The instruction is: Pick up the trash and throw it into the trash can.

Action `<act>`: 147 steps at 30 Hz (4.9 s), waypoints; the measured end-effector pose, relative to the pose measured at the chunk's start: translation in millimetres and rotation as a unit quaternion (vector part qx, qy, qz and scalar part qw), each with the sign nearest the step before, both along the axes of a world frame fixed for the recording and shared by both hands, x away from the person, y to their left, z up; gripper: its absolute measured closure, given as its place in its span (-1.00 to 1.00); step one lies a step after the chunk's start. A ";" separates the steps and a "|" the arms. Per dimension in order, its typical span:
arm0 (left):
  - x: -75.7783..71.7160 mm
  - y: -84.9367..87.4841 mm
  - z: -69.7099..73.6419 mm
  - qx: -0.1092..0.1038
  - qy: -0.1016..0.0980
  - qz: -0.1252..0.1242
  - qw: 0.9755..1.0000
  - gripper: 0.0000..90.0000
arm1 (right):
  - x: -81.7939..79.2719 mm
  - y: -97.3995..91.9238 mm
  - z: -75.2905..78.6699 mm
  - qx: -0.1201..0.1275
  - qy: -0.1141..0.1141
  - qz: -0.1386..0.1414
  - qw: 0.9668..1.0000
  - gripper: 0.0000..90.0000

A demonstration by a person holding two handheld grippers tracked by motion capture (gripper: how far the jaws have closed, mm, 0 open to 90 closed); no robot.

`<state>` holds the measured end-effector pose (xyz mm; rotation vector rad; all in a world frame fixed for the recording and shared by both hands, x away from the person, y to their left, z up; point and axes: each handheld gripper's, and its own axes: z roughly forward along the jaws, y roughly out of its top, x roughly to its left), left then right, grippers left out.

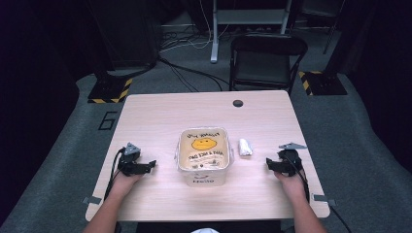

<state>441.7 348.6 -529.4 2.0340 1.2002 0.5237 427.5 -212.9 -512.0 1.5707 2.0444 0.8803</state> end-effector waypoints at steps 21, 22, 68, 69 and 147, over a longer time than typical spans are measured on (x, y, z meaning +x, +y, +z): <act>-0.3 0.0 0.1 -0.001 0.002 0.000 1.000 -0.67 | -13.6 15.3 37.3 -0.045 -0.027 0.049 0.997 -0.21; -0.3 0.0 0.0 0.000 0.001 0.000 1.000 -0.67 | -14.0 16.2 39.5 -0.040 -0.028 0.046 0.998 -0.21; -0.3 -0.1 0.0 -0.001 0.001 0.000 1.000 -0.67 | 31.9 56.8 69.4 0.008 -0.036 0.072 0.997 -0.12; -0.3 0.0 0.0 0.000 0.001 0.000 1.000 -0.67 | 33.4 58.3 69.1 0.009 -0.037 0.072 0.997 -0.12; 0.1 0.4 0.2 0.001 0.000 -0.002 1.000 -0.67 | 59.5 98.9 29.6 -0.014 -0.015 0.084 0.996 0.30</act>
